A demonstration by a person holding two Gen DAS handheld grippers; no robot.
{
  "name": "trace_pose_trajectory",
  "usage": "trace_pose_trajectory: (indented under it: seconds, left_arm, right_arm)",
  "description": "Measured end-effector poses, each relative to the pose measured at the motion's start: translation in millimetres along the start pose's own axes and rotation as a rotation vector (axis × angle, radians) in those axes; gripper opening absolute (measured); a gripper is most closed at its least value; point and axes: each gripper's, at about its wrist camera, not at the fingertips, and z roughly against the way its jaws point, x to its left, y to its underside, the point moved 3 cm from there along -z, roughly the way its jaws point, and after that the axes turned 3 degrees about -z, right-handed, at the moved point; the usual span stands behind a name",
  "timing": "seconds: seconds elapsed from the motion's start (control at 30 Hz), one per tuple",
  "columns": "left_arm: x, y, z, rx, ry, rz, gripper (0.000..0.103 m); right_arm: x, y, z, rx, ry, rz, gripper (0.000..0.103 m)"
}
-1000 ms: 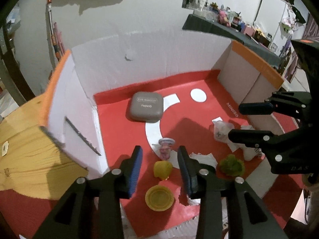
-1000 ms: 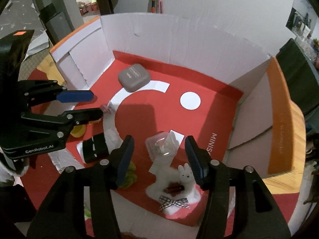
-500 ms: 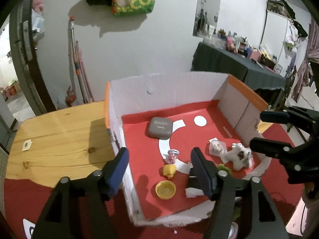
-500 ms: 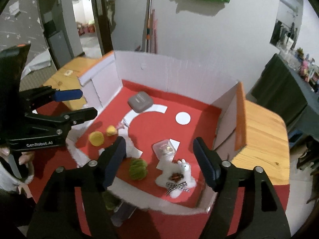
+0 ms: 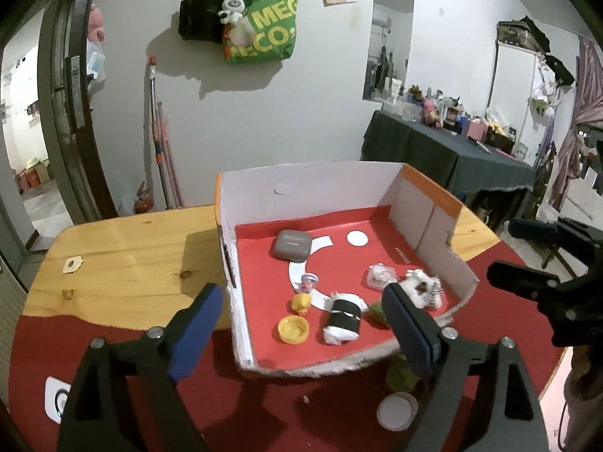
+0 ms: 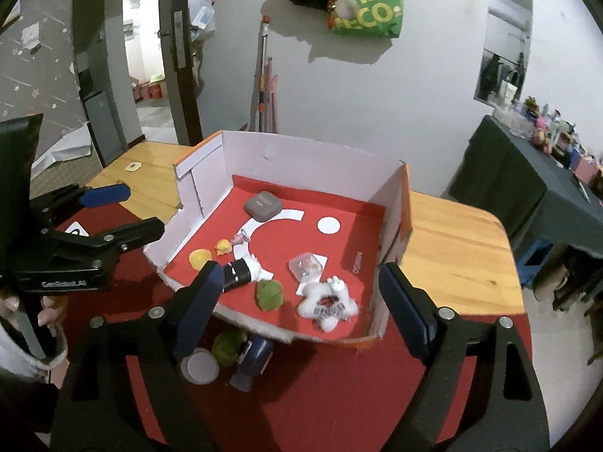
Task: Organize objects
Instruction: 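Withdraw both grippers and move them toward the white lid and navy bottle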
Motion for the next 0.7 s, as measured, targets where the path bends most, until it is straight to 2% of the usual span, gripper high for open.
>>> trace_pose_trajectory:
  seconds: [0.27,0.43,0.57,0.7]
  left_arm:
    - [-14.5,27.9,14.9,-0.018,-0.018,0.004,0.097]
    - [-21.6,50.6,15.5,-0.019,-0.043,0.018,0.098]
    - [-31.2,73.6,9.1,0.011,-0.032,0.018,0.100]
    - [-33.4,94.1,-3.5,0.057,-0.025,0.041,0.100]
  right_arm:
    - [0.6,33.2,11.1,-0.041,0.047,-0.052,0.091]
    - [-1.6,59.7,6.8,-0.029,0.026,-0.102,0.091]
    - [-5.2,81.3,1.8,-0.033,0.063,-0.128,0.091]
    - [-8.6,99.7,-7.1,-0.014,0.065,-0.147,0.091]
